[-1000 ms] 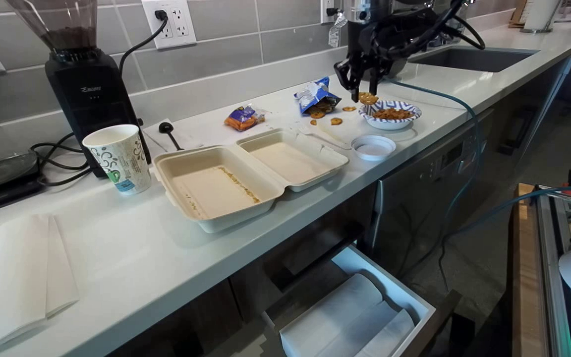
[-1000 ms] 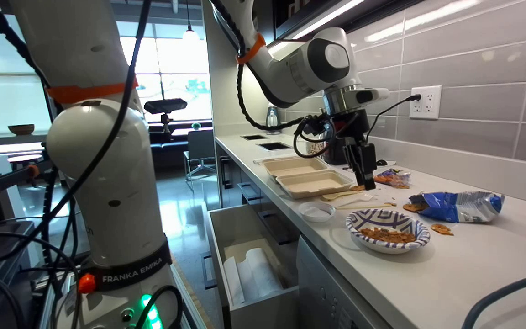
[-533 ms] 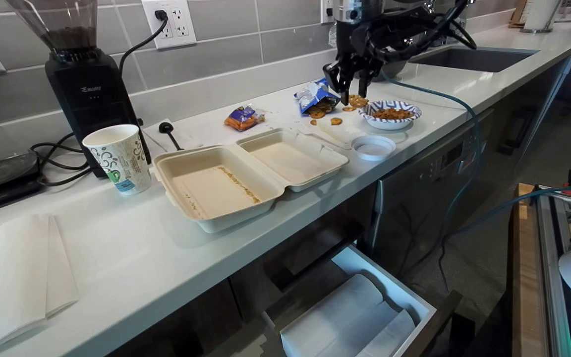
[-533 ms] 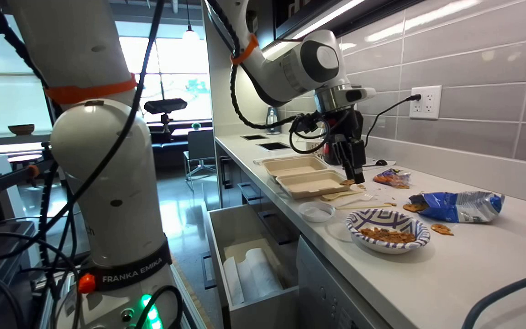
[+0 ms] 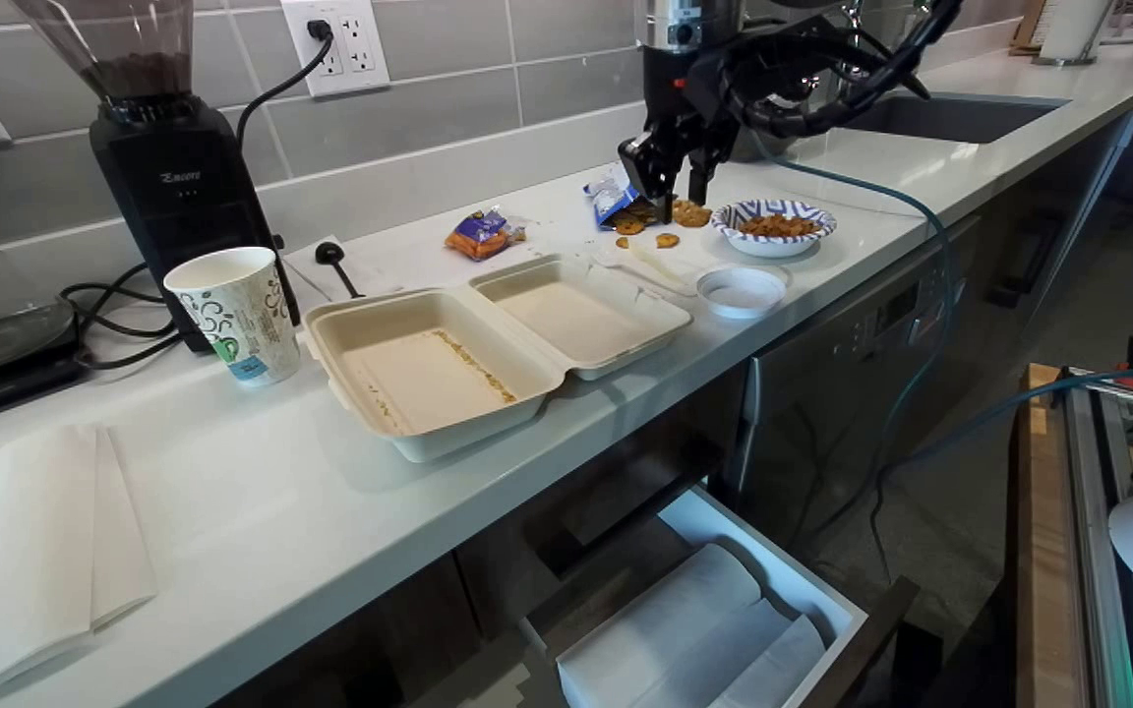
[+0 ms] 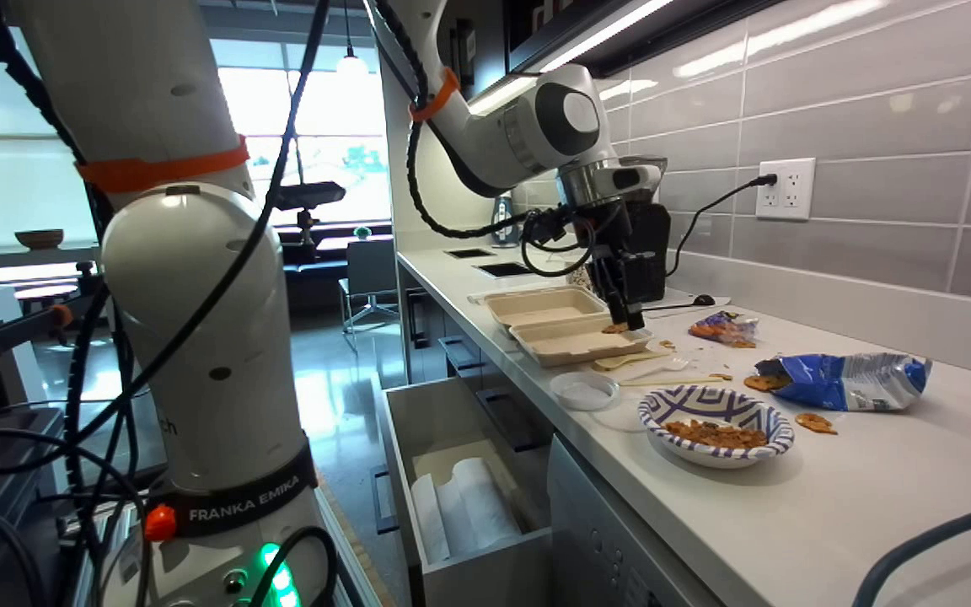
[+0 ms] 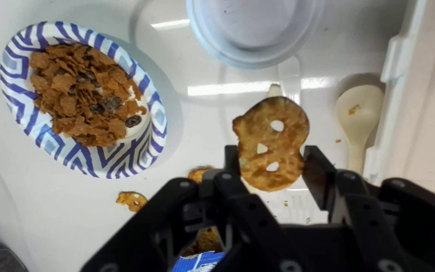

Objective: Put a cookie inside the styrofoam container

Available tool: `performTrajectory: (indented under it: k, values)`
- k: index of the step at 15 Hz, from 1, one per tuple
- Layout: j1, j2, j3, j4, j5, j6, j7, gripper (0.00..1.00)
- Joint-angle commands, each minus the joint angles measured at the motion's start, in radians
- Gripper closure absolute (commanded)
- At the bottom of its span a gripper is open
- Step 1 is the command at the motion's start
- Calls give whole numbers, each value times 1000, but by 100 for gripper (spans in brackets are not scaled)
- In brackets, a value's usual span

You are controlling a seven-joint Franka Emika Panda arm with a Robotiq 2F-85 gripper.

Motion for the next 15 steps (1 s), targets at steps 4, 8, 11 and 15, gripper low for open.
performTrajectory:
  k: [4,8,11,15]
  values:
    - [42,-28,43,-20,37,-34,-40,56]
    - [65,-17,62,-4,56,-42,-62,55]
    - [83,-8,74,9,89,-54,-96,55]
    - [106,6,89,30,130,-93,-140,55]
